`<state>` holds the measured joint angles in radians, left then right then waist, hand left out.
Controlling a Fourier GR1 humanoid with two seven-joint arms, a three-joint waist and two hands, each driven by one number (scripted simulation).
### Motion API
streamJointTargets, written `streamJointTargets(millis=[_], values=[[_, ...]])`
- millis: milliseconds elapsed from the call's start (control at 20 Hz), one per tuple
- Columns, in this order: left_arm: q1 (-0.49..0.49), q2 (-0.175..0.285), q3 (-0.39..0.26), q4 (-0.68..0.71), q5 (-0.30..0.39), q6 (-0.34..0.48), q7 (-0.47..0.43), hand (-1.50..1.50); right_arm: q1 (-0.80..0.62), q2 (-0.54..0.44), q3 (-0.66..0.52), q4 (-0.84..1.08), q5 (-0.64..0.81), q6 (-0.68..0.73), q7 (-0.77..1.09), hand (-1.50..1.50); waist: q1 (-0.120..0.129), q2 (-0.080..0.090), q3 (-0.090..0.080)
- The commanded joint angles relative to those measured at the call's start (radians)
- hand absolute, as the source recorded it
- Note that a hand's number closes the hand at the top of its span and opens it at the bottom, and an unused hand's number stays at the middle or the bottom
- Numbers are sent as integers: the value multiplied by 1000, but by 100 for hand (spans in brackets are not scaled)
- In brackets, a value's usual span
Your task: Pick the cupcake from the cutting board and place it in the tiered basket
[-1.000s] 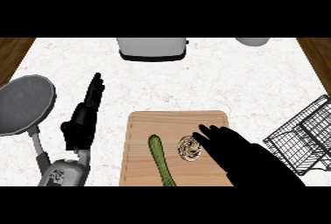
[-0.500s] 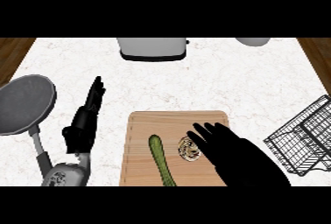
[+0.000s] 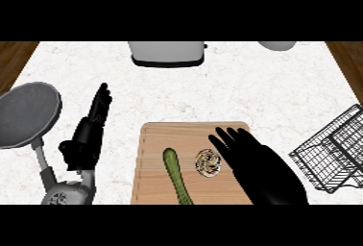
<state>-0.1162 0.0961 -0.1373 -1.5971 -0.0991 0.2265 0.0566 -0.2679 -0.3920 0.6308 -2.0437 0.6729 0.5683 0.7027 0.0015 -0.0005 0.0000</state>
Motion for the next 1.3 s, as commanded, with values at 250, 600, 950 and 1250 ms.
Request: streamJointTargets(millis=[250, 600, 950, 1250], values=[[-79, -38, 18, 66, -40, 4, 7, 0, 73, 82, -52, 97, 79, -3, -104, -150, -3, 1, 0], [-90, -41, 42, 37, -43, -4, 48, 0, 126, 73, -64, 207, 160, -97, -301, -150, -2, 1, 0], [-17, -27, 52, -14, -36, -57, 16, 0, 103, 111, -142, 221, 174, 7, -352, -150, 0, 0, 0], [39, -43, 32, -20, -70, -46, -14, 0, 108, 227, -79, 315, 268, -54, -327, -150, 2, 0, 0]])
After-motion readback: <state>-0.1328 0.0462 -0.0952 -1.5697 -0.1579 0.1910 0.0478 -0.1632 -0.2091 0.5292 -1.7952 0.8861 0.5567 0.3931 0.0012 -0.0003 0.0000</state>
